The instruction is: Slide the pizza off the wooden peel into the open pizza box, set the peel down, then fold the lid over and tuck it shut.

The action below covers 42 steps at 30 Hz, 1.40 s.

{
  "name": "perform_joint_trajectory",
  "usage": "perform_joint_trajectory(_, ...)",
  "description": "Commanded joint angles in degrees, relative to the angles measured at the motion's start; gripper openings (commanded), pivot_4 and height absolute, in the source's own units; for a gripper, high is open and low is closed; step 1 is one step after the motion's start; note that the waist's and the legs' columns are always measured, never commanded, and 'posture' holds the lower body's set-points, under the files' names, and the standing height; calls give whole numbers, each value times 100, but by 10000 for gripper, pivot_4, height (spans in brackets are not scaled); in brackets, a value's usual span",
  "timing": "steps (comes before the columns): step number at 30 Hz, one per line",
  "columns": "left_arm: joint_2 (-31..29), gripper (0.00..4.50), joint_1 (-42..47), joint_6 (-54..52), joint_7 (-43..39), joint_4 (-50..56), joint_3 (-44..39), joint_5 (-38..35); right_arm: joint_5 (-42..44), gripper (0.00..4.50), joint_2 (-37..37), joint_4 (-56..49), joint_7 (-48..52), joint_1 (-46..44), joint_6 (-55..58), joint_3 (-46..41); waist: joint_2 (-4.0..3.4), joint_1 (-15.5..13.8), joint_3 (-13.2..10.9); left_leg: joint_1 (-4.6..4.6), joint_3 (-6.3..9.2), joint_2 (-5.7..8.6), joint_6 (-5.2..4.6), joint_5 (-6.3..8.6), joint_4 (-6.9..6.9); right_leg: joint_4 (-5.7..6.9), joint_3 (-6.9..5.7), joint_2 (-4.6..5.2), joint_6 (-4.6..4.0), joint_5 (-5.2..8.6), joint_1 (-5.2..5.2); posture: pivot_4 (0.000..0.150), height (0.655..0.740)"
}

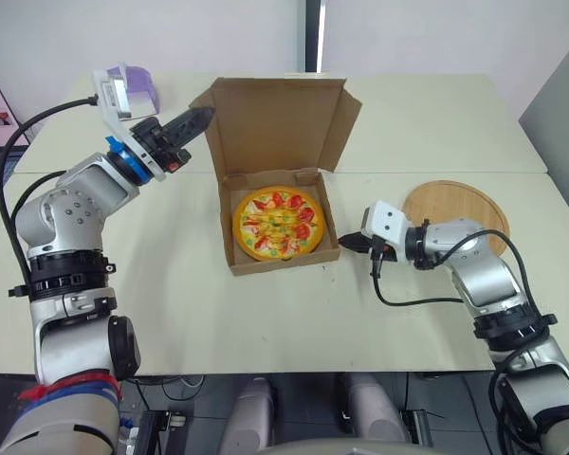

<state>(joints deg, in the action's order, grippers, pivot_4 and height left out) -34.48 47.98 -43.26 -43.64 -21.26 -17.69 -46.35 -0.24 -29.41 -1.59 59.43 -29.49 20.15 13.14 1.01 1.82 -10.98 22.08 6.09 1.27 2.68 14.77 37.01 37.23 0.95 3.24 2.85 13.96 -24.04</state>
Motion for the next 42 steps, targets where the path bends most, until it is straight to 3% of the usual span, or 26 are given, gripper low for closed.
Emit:
perform_joint_trajectory(1, 0, 0, 249, 118, -273, -49, 15, 83, 231, 333, 72, -510, -61, 77, 196, 42, 0, 0, 0, -1, -1, 0, 0, 0, 0, 0, 2, 0, 0, 0, 0, 1500, 7400)
perform_joint_trajectory(11, 57, 0, 357, 310, -727, -437, 112, 434, 500, 333, 198, -1108, -221, 330, 767, 224, 1, 1, 1, -1, 1, 0, 1, -1, 2, 2, 0, -1, 0, 0, 0, 1500, 7400)
perform_joint_trajectory(22, 42, 0, 309, 1016, -844, -589, 195, 1007, 478, 333, -82, -238, -898, -382, 406, -581, 2, -5, 1, -3, 2, 1, -3, 0, 5, 12, 0, 0, -1, -2, 1, 1500, 7400)
perform_joint_trajectory(35, 81, 0, 364, 1545, -952, -749, 261, 1456, 838, 44664, 1000, 172, -2718, -1132, 612, -1531, 3, 2, 2, -7, 0, 1, -4, -1, 6, 48, 4, 0, -4, -3, -9, 1500, 7400)
perform_joint_trajectory(42, 107, 0, 389, 1623, -964, -827, 267, 1564, 1075, 44664, 1326, 250, -3028, -1497, 799, -1562, 3, 10, 2, -11, 2, 1, -6, -1, 6, 57, 2, -1, -4, -3, -10, 1500, 7400)
